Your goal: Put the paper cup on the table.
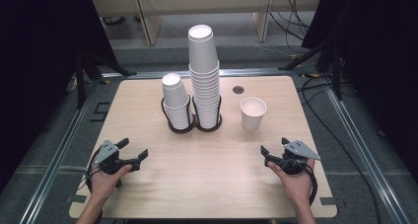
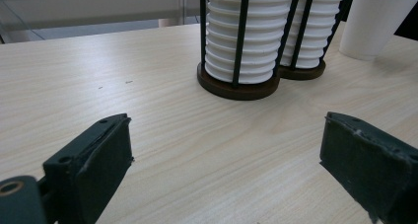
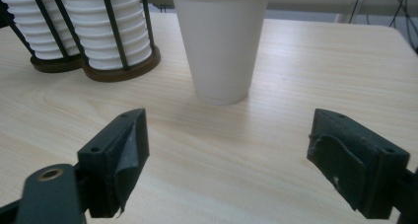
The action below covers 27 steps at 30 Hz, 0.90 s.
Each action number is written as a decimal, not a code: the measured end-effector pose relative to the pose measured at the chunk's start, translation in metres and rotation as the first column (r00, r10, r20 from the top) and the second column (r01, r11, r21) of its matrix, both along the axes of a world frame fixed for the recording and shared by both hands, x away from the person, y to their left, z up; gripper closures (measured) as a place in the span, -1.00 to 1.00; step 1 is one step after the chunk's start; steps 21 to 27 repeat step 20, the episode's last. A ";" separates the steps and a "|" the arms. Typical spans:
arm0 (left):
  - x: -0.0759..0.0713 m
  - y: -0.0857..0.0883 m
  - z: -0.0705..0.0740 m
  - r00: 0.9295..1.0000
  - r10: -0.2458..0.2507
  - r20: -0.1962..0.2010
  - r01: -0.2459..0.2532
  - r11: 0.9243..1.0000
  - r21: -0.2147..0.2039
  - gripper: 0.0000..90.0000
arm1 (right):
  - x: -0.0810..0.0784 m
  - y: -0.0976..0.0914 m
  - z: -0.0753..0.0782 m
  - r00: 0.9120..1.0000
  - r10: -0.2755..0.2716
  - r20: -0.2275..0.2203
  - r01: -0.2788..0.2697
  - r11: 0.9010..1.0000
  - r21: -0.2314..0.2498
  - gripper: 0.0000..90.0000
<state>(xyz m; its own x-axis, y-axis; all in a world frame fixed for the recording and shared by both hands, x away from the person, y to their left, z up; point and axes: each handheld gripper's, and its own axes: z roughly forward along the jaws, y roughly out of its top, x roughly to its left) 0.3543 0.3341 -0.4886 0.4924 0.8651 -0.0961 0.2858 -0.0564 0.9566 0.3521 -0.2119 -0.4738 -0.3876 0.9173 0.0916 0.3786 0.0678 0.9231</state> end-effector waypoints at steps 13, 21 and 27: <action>-0.003 0.004 -0.003 0.999 0.046 0.016 -0.045 0.999 -0.028 -0.89 | -0.020 -0.018 -0.005 0.992 -0.008 0.128 0.008 1.000 -0.001 -0.62; -0.003 0.005 -0.004 0.999 0.048 0.013 -0.048 0.999 -0.025 -0.90 | -0.022 -0.021 -0.007 0.984 -0.030 0.176 0.030 1.000 0.000 -0.62; -0.003 0.005 -0.004 0.999 0.048 0.013 -0.048 0.999 -0.025 -0.90 | -0.022 -0.021 -0.007 0.984 -0.030 0.176 0.030 1.000 0.000 -0.62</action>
